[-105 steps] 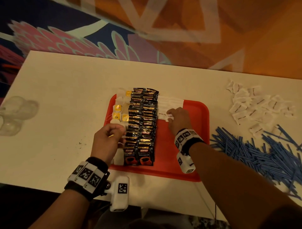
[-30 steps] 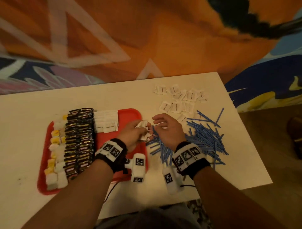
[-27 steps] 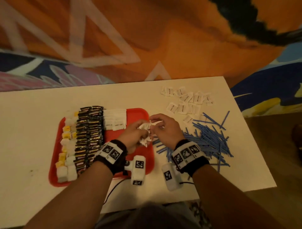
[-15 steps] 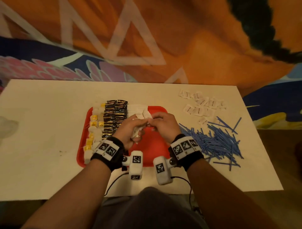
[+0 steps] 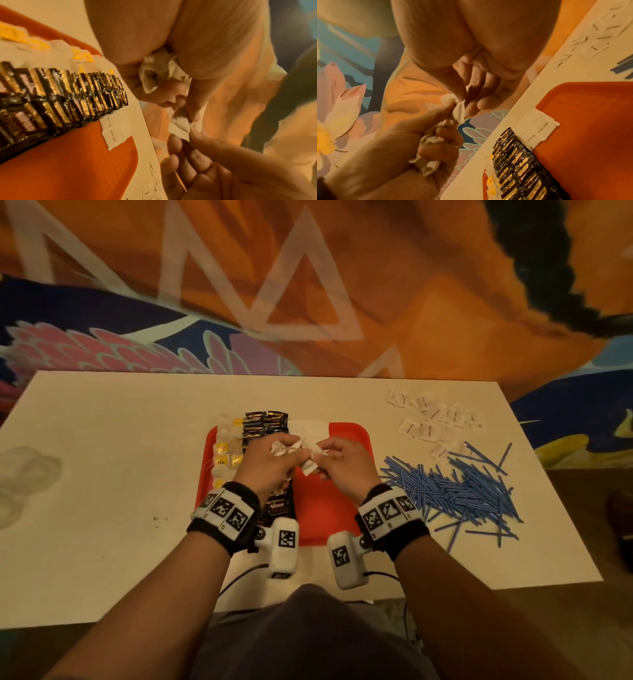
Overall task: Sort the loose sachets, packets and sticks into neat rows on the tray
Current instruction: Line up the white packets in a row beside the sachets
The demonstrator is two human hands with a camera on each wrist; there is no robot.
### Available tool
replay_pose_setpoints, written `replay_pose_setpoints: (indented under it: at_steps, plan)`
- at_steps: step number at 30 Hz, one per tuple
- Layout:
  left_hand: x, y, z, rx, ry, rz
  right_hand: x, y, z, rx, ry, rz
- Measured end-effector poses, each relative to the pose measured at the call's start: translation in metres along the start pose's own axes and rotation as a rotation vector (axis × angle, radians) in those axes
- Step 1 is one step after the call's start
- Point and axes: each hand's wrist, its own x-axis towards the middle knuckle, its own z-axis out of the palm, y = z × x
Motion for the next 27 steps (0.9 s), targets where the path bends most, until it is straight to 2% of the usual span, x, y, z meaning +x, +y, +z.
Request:
replay_pose_setpoints:
  at_steps: [3,6,11,15,23,25,27]
  plan:
    - [0.001,-0.002,-0.002,0.05,0.052,0.043,-0.001,0.003,0.005,0.041,0.087,0.009]
    - [0.002,-0.004,-0.001,0.02,0.096,0.018,-0.002,0.007,0.005,0.163,0.14,0.04]
    - [0.004,-0.005,0.015,-0.11,0.121,-0.051,-0.002,0.009,-0.003,0.297,0.052,0.062]
    - [0.006,-0.002,0.026,-0.226,0.122,-0.096,0.005,0.007,-0.018,0.376,0.091,0.081]
    - [0.009,0.003,0.052,-0.333,0.163,-0.126,0.018,0.003,-0.036,0.646,0.031,0.244]
    - [0.011,0.002,0.054,-0.366,0.178,-0.126,0.019,0.004,-0.038,0.669,0.001,0.245]
    - [0.013,0.001,0.055,-0.371,0.18,-0.128,0.02,0.007,-0.038,0.59,-0.026,0.21]
